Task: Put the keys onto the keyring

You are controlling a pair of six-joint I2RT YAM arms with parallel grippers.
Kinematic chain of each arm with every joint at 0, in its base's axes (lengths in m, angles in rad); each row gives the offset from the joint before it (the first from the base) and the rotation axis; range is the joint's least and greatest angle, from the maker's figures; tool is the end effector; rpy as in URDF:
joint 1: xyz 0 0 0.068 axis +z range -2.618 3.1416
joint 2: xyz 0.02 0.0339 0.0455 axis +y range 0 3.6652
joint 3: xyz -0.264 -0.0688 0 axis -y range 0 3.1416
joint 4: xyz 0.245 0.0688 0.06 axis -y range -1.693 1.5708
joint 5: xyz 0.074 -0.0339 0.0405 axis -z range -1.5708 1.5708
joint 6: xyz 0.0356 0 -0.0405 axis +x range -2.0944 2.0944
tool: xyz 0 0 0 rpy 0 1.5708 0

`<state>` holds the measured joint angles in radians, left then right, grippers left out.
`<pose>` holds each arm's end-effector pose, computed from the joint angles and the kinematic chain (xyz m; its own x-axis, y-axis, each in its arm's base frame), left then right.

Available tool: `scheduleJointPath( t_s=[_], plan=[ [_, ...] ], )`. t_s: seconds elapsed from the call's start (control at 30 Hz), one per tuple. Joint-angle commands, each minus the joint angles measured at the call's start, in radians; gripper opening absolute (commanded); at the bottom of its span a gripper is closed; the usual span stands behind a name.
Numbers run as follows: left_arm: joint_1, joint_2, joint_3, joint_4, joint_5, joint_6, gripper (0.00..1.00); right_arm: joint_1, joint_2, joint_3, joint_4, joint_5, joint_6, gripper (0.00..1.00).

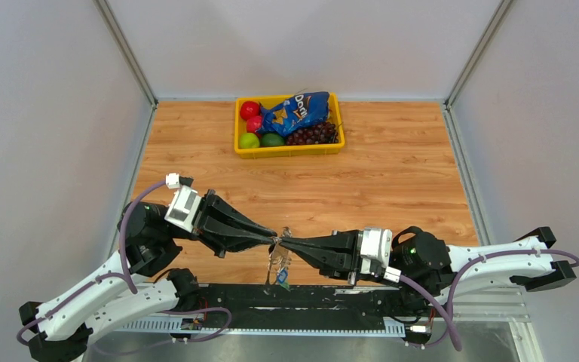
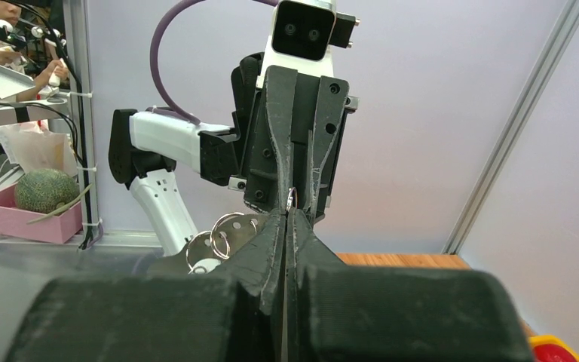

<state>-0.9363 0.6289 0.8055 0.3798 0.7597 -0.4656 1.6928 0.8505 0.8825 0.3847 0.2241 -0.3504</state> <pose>0.0525 -0.1127 0.4236 -0.1381 -0.3616 -0.9221 0.9721 -0.2278 -0.0562 -0.0151 0.1878 0.4237 0.2944 0.3488 -0.8897 -0.9491 0.2159 -0.2294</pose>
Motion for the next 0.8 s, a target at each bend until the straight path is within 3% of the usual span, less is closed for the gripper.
scheduleJointPath(
  t_s=[0.0, 0.4, 0.53, 0.77],
  plan=[
    [-0.001, 0.006, -0.006, 0.035, 0.017, -0.006, 0.21, 0.005, -0.005, 0.039, 0.089, -0.012, -0.013, 0.0],
    [-0.001, 0.006, -0.007, 0.06, 0.011, -0.022, 0.27, 0.004, 0.007, 0.036, 0.08, 0.001, -0.025, 0.0],
    [-0.001, 0.007, -0.009, 0.058, 0.014, -0.02, 0.21, 0.004, 0.009, 0.034, 0.082, 0.0, -0.028, 0.0],
    [-0.001, 0.014, -0.005, 0.046, 0.013, -0.016, 0.01, 0.004, 0.004, 0.026, 0.094, -0.001, -0.03, 0.0]
  ],
)
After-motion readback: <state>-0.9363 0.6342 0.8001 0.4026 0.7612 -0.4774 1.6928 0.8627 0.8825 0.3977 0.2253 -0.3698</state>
